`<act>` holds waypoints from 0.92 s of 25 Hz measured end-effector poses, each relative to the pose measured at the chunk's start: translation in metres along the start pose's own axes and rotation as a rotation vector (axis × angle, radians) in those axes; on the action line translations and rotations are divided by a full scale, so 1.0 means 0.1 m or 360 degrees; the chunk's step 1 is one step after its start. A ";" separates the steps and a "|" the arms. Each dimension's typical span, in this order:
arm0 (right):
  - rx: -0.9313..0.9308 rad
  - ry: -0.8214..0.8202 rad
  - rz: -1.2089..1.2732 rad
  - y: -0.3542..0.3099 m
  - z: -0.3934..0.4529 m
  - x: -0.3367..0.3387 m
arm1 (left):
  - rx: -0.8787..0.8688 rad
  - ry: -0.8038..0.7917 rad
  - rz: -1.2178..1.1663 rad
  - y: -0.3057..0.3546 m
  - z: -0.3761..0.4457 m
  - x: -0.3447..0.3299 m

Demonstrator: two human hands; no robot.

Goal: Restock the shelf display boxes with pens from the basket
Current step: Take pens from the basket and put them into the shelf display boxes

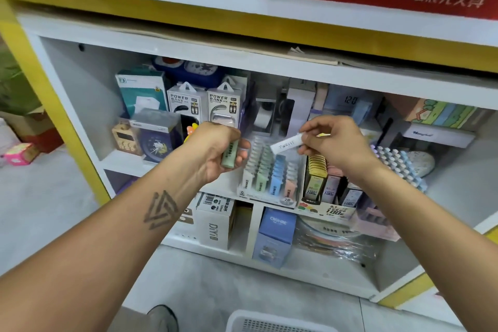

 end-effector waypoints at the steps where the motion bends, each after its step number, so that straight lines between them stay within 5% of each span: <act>1: -0.0018 -0.0015 0.0040 0.00 0.02 -0.03 | -0.0005 -0.0002 0.0005 0.01 -0.01 0.02; 8: 0.0078 -0.0085 -0.0077 -0.06 0.14 -0.17 | -0.0011 -0.0014 -0.0023 0.05 -0.08 0.17; 18: 0.0511 -0.0207 -0.1281 -0.15 0.34 -0.10 | 0.0031 -0.0028 0.0026 0.03 -0.08 0.13; 23: 0.0692 -0.0563 -0.1772 0.02 0.39 -0.24 | 0.0091 -0.0134 0.0063 0.00 -0.15 0.02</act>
Point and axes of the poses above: each hand's wrist, its own z-axis towards the middle knuckle, its own x-axis out of the back of the hand, y = z × x, the point moved 3 cm from there along z, towards the middle knuckle, and after that the axes turned 4 degrees about x, right-handed, at the moved point
